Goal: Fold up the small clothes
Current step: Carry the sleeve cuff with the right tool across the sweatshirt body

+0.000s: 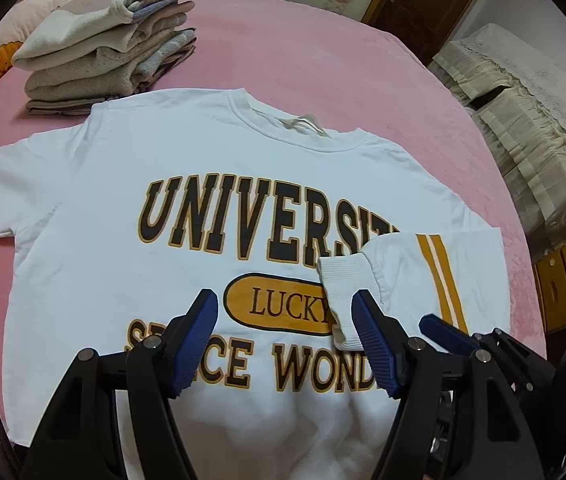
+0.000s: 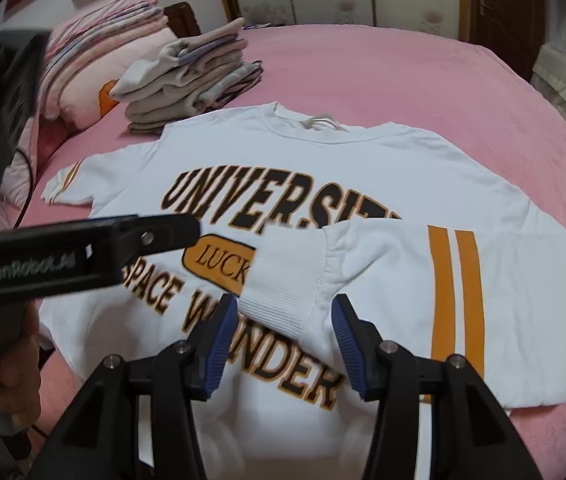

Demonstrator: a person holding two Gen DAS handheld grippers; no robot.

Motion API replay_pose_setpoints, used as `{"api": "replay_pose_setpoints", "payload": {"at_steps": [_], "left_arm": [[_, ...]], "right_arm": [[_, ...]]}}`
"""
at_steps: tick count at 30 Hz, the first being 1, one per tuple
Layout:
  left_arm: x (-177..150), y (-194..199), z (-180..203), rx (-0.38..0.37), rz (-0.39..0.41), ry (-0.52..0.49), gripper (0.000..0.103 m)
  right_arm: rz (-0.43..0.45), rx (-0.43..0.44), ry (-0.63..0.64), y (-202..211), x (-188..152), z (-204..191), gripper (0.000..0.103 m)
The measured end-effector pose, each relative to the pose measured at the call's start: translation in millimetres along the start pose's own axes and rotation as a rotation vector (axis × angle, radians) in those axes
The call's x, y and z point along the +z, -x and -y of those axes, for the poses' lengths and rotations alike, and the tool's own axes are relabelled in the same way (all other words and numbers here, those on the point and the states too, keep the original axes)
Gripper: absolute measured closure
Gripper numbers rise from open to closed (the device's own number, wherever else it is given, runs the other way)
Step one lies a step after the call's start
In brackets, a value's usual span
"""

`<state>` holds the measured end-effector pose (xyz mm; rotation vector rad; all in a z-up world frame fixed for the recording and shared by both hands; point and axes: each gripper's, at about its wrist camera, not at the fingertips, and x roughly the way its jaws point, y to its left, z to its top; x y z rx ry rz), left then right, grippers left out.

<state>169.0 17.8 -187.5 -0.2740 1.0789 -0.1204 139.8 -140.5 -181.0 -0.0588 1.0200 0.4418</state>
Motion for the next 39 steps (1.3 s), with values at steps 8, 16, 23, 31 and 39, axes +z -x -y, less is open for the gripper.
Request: {"api": "replay_pose_setpoints", "payload": {"at_steps": [8, 16, 23, 31, 39], "left_arm": [[-2.6, -13.7, 5.4, -0.122, -0.083, 0.027, 0.052], [-15.6, -47.6, 14.6, -0.245, -0.218, 0.120, 0.062], [-23.3, -78.0, 14.7, -0.309, -0.291, 0.239, 0.063], [-25.5, -94.9, 8.6, -0.337, -0.329, 0.335, 0.063], [-28.3, -89.9, 10.7, -0.318, -0.339, 0.345, 0.059]], "right_arm": [[0.019, -0.013, -0.052, 29.8, -24.4, 15.8, 0.054], [0.054, -0.055, -0.177, 68.8, -56.6, 59.9, 0.054], [0.063, -0.064, -0.293, 77.9, -77.1, 93.5, 0.054], [0.066, -0.044, -0.341, 73.6, -85.1, 106.7, 0.054], [0.076, -0.029, -0.360, 72.5, -90.8, 114.9, 0.054]]}}
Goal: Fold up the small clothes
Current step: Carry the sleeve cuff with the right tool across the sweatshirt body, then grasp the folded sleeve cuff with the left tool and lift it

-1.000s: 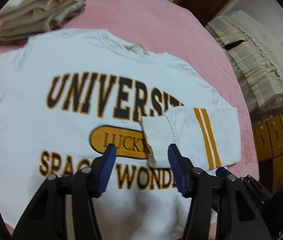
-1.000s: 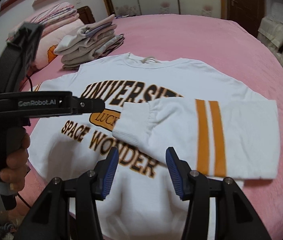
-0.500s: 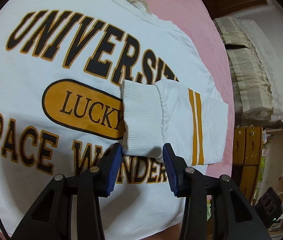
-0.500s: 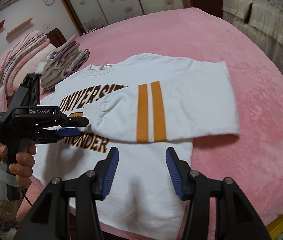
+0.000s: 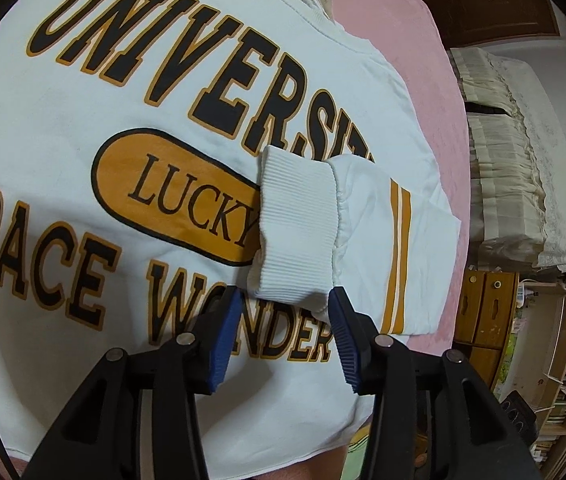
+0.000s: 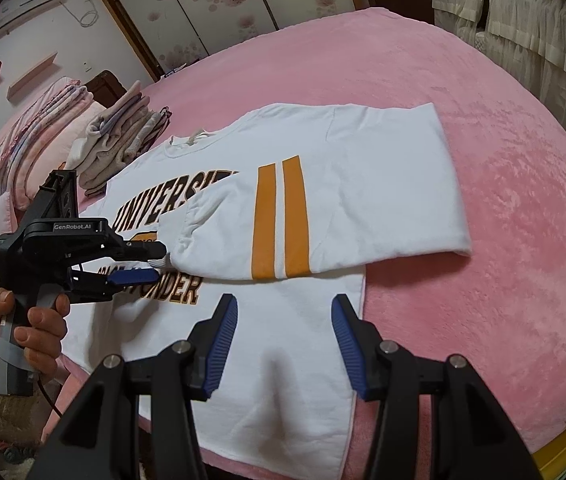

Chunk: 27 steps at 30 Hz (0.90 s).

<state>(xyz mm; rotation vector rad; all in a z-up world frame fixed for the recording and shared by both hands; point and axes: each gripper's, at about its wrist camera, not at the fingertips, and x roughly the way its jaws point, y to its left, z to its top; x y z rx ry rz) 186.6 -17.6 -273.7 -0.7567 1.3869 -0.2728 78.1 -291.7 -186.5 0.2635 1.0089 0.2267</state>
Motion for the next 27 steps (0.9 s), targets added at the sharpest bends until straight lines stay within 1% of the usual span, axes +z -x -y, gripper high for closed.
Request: {"api": "replay_pose_setpoints", "payload": {"at_steps": [4, 7, 9, 11, 12, 14, 16, 18, 20, 22, 25, 27], "left_arm": [[2.0, -5.6, 1.8, -0.020, 0.021, 0.012, 0.057], [5.6, -9.6, 3.3, -0.069, 0.029, 0.019, 0.057], [6.8, -11.7, 3.7, -0.123, 0.028, 0.030, 0.058], [6.3, -12.0, 2.6, -0.161, 0.039, 0.049, 0.076], [5.9, -11.5, 2.5, -0.162, 0.049, 0.052, 0.086], [5.2, -8.7, 4.3, -0.129, 0.080, 0.037, 0.090], [3.7, -3.8, 11.4, -0.088, 0.119, -0.001, 0.094], [3.3, 1.2, 20.6, -0.037, 0.150, -0.044, 0.095], [0.8, 10.2, 39.8, 0.046, 0.206, -0.125, 0.095], [-1.0, 23.0, 58.6, 0.099, 0.272, -0.202, 0.096], [-0.9, 44.1, 82.7, 0.138, 0.373, -0.290, 0.096], [2.6, 58.1, 95.6, 0.133, 0.422, -0.323, 0.096]], "right_arm": [[-0.005, 0.001, -0.015, -3.2, -1.7, 5.7, 0.054], [-0.005, 0.001, -0.028, -3.9, -2.1, 8.8, 0.054], [-0.002, -0.003, -0.034, -3.4, -1.9, 11.3, 0.054], [0.005, -0.007, -0.040, -2.4, -2.1, 13.8, 0.054], [0.006, -0.009, -0.044, -1.9, -2.1, 15.3, 0.054], [0.008, -0.011, -0.055, -2.0, -1.9, 18.4, 0.054], [0.007, -0.011, -0.064, -3.0, -2.1, 21.4, 0.054], [0.006, -0.017, -0.066, -3.7, -2.6, 23.2, 0.054], [0.011, -0.026, -0.065, -2.8, -3.3, 23.9, 0.054], [0.020, -0.047, -0.056, -1.0, -1.2, 25.3, 0.054], [0.040, -0.082, -0.056, 3.6, 2.9, 33.3, 0.054], [0.051, -0.114, -0.065, 5.4, 6.9, 43.4, 0.054]]}}
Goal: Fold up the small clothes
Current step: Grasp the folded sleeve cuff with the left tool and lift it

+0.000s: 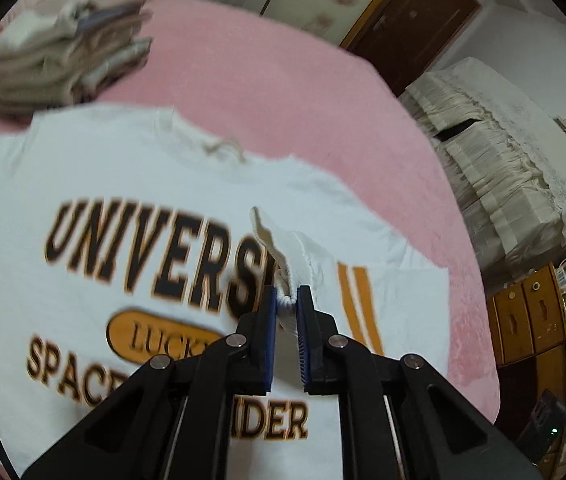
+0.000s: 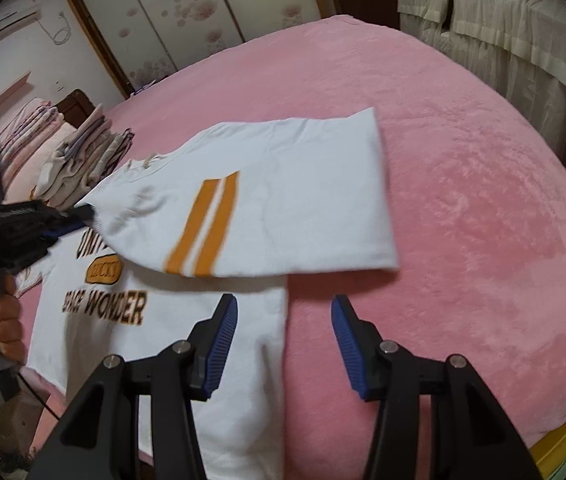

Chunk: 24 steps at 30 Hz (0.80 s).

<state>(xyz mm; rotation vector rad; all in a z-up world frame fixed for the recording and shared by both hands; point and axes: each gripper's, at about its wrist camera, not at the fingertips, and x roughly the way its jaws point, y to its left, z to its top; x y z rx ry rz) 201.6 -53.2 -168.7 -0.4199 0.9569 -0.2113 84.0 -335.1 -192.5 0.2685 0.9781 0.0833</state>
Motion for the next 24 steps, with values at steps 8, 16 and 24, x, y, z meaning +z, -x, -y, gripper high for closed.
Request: {"api": "replay_pose_setpoints", "payload": {"at_steps": [8, 16, 24], "left_arm": [[43.8, 11.6, 13.5, -0.003, 0.089, -0.025, 0.096], [64.4, 26.8, -1.0, 0.032, 0.167, -0.008, 0.096], [81.9, 42.3, -34.9, 0.066, 0.229, 0.056, 0.096]], "right_arm": [[-0.012, -0.109, 0.002, -24.5, 13.4, 28.4, 0.054], [0.000, -0.103, 0.042, -48.4, 28.5, 14.6, 0.054], [-0.001, -0.075, 0.117, -63.2, 32.9, -15.9, 0.054]]}}
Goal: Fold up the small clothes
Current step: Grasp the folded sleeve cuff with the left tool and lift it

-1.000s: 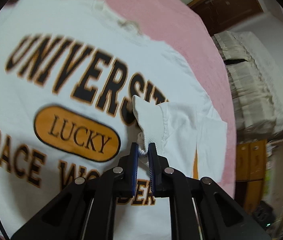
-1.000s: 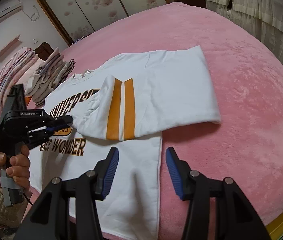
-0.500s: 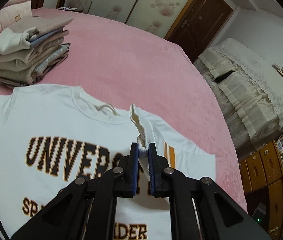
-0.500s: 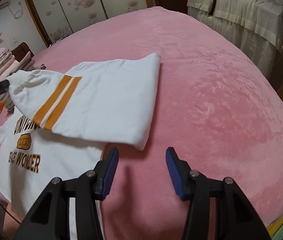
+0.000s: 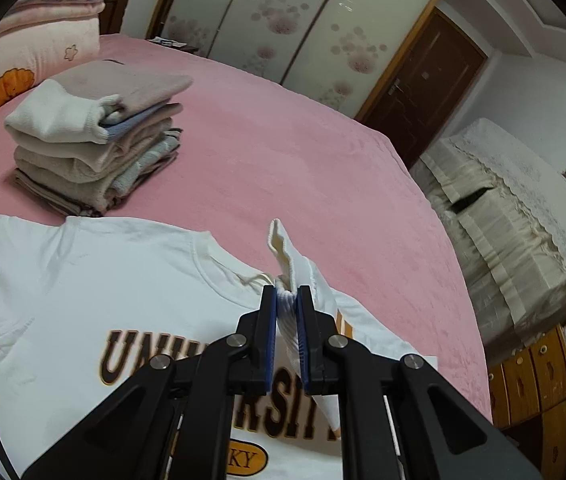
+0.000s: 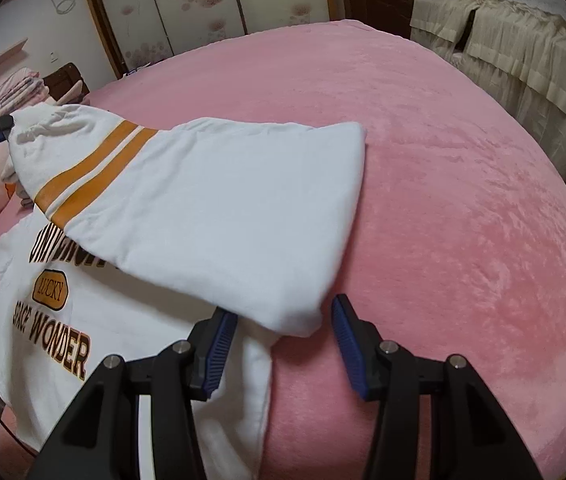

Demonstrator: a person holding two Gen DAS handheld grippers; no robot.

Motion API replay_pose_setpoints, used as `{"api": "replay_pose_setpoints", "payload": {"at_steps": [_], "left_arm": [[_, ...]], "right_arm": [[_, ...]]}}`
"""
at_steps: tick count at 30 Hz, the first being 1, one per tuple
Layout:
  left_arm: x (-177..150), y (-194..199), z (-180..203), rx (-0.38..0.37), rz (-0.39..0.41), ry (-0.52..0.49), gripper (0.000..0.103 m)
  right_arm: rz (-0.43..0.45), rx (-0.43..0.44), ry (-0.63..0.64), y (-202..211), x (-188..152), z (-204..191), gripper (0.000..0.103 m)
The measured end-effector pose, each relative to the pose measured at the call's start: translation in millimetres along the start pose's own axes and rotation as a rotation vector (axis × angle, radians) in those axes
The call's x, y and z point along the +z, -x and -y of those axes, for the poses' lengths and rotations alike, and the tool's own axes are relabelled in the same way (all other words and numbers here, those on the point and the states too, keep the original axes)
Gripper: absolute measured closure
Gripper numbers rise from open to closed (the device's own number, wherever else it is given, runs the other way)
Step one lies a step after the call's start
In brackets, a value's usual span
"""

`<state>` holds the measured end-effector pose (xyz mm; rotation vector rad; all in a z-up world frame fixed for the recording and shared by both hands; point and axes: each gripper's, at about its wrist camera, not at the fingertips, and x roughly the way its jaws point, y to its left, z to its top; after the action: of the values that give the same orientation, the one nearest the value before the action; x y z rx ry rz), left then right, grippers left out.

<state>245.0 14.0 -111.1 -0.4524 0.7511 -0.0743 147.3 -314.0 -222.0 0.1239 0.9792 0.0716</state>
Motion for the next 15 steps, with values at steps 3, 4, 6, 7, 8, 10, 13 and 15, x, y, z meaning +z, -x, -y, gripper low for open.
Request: {"api": "replay_pose_setpoints", "payload": {"at_steps": [3, 4, 6, 7, 8, 10, 13, 15], "left_arm": [[0.3, -5.6, -13.2, 0.025, -0.008, 0.011, 0.096], [-0.2, -9.0, -18.0, 0.034, -0.016, 0.014, 0.096], [-3.5, -16.5, -28.6, 0.052, -0.026, 0.024, 0.096], [-5.5, -19.8, -33.2, 0.060, -0.030, 0.028, 0.096], [-7.6, -23.2, -39.2, 0.069, -0.032, 0.035, 0.096], [-11.8, -29.2, -50.7, 0.082, -0.037, 0.051, 0.096], [-16.0, -34.9, -64.2, 0.086, -0.043, 0.077, 0.096], [-19.5, -37.8, -74.3, 0.093, -0.044, 0.095, 0.096]], "right_arm": [[0.001, -0.001, 0.017, -1.0, -4.5, -4.0, 0.054], [-0.004, -0.008, 0.017, -2.5, -5.8, -3.3, 0.054], [-0.018, -0.008, -0.003, -6.0, -7.1, 3.0, 0.054], [-0.018, -0.002, -0.015, -7.0, -6.4, 4.8, 0.054], [-0.015, 0.004, -0.027, -7.5, -5.3, 7.5, 0.055], [-0.011, -0.003, -0.034, -7.6, -3.1, 8.3, 0.055], [0.002, -0.017, -0.035, -6.8, 1.0, 5.2, 0.055], [0.021, -0.028, -0.031, -5.4, 3.6, 3.5, 0.058]]}}
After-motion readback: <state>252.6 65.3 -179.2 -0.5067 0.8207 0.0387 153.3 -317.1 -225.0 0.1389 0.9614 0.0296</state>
